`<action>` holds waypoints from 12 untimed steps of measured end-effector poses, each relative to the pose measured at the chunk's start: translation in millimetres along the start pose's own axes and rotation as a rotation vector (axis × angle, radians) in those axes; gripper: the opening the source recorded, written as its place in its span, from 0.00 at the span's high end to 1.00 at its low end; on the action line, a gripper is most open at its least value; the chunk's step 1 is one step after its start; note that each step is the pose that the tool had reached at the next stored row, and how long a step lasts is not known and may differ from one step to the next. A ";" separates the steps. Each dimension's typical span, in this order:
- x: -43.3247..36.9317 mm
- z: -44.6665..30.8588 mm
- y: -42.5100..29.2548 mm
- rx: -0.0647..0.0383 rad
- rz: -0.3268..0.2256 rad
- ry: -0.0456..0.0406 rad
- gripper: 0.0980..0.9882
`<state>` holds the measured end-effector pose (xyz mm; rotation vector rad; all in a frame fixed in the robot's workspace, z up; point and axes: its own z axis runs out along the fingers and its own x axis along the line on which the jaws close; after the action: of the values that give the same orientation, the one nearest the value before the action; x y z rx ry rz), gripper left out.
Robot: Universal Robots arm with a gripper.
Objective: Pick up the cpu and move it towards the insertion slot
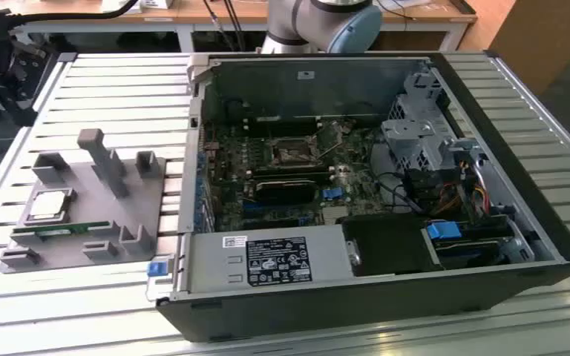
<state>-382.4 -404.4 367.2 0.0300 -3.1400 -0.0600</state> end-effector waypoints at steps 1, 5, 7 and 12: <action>0.0 0.0 0.0 0.000 0.000 0.0000 0.99; 0.5 -0.1 0.0 0.000 0.000 0.0001 0.99; 2.6 0.0 0.1 0.000 0.000 -0.0001 0.99; 15.1 0.8 0.3 0.000 0.000 -0.0001 0.99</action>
<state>-397.5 -404.4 366.5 0.0300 -3.1401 -0.0600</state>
